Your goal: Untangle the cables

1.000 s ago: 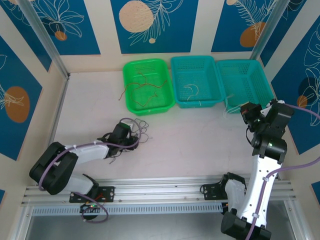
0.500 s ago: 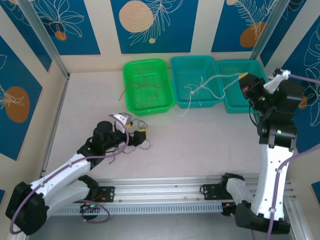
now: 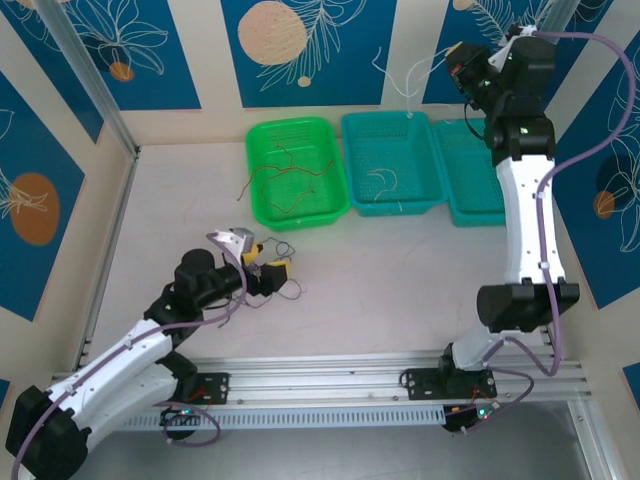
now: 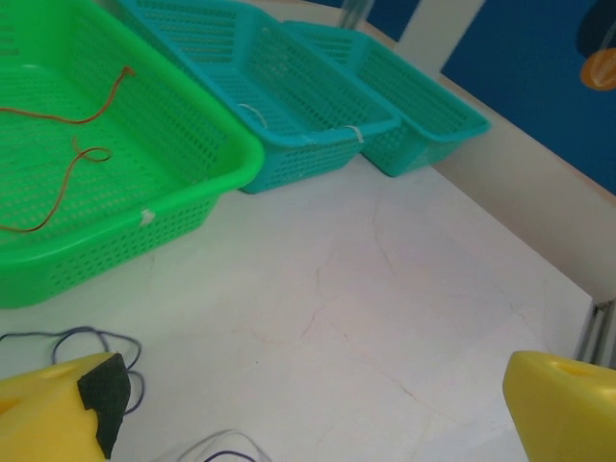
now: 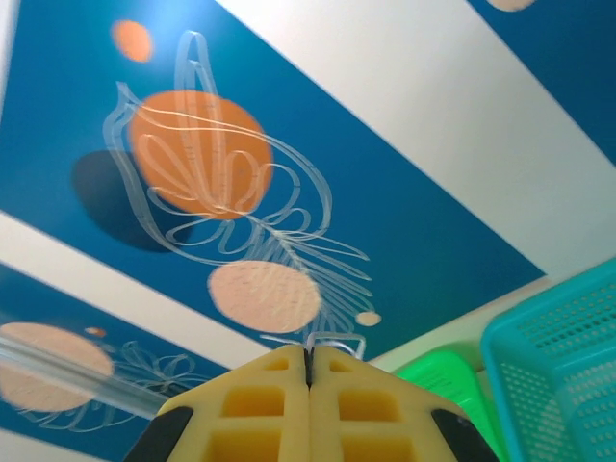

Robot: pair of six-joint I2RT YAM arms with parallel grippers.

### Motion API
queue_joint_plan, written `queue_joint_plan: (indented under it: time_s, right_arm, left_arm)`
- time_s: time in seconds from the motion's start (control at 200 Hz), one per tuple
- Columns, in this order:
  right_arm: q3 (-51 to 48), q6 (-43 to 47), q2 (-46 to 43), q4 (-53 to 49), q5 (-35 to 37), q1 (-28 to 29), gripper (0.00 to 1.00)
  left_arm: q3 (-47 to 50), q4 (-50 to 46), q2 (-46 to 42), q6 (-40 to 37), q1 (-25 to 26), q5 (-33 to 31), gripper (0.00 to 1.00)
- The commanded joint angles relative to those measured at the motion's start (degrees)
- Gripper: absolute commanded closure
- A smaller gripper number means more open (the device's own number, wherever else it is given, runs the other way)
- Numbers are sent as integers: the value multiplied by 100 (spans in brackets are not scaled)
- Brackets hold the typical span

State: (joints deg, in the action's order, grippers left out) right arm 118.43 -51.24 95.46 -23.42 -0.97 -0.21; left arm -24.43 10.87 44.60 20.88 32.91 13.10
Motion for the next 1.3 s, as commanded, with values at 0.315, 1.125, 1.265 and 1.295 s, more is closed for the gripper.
queue_joint_plan:
  time_s: [0.315, 1.125, 1.265, 1.295]
  right_arm:
    - [-1163, 734, 1522, -480, -586, 261, 71]
    - [-5408, 1586, -2637, -839, -384, 3491, 37]
    - [-5515, 1689, -1736, -716, -343, 4291, 38]
    - [-5459, 1809, -1501, -738, -294, 4393, 38]
  left_arm:
    - [-349, -2088, 348, 1541, -48, -2413, 0]
    - [-321, -871, 2388, 2155, -1098, -541, 25]
    - [-445, -449, 2950, 2254, -1093, 104, 43]
    - [-518, -518, 3082, 2173, -1095, 171, 45]
